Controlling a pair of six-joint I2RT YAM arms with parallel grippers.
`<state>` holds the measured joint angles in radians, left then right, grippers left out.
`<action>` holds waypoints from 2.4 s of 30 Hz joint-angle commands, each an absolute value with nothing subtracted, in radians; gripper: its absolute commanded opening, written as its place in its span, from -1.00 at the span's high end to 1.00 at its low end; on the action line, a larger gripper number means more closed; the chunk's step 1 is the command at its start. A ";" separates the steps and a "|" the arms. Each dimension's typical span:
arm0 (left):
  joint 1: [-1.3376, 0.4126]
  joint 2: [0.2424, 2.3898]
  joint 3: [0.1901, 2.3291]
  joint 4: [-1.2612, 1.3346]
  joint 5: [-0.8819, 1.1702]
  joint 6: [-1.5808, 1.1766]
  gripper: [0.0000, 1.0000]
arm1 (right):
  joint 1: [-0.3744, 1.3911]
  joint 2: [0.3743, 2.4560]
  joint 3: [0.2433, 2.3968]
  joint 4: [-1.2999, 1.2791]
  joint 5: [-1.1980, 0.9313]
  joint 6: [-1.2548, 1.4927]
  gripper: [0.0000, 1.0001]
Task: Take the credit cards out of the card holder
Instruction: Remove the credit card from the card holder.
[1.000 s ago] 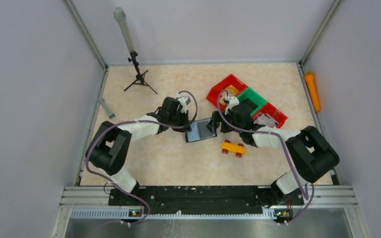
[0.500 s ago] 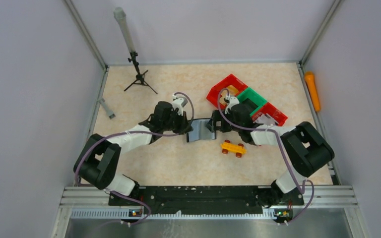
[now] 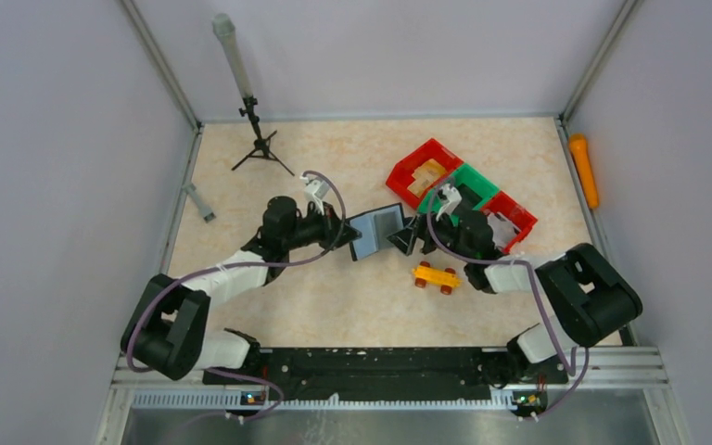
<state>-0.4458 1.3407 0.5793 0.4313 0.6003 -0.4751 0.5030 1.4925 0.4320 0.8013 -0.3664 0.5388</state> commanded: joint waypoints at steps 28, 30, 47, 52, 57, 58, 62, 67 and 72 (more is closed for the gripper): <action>-0.411 1.337 0.550 0.690 0.766 -0.549 1.00 | 0.355 1.598 0.313 1.568 -0.696 0.893 0.26; -0.411 1.340 0.552 0.684 0.765 -0.544 1.00 | 0.355 1.602 0.315 1.571 -0.702 0.895 0.31; -0.390 1.338 0.558 0.624 0.710 -0.519 1.00 | 0.355 1.544 0.330 1.383 -0.712 0.780 0.39; -0.387 1.335 0.557 0.634 0.721 -0.525 1.00 | 0.359 1.538 0.343 1.309 -0.707 0.743 0.46; -0.383 1.328 0.554 0.630 0.721 -0.527 1.00 | 0.359 1.537 0.354 1.270 -0.710 0.724 0.50; -0.383 1.328 0.554 0.632 0.723 -0.529 1.00 | 0.359 1.537 0.358 1.260 -0.711 0.721 0.55; -0.382 1.335 0.555 0.645 0.734 -0.539 1.00 | 0.370 1.536 0.372 1.208 -0.704 0.690 0.66; -0.383 1.369 0.565 0.674 0.782 -0.564 1.00 | 0.398 1.522 0.398 1.113 -0.680 0.622 0.69; -0.383 1.411 0.578 0.701 0.813 -0.594 1.00 | 0.425 1.509 0.422 1.037 -0.665 0.578 0.81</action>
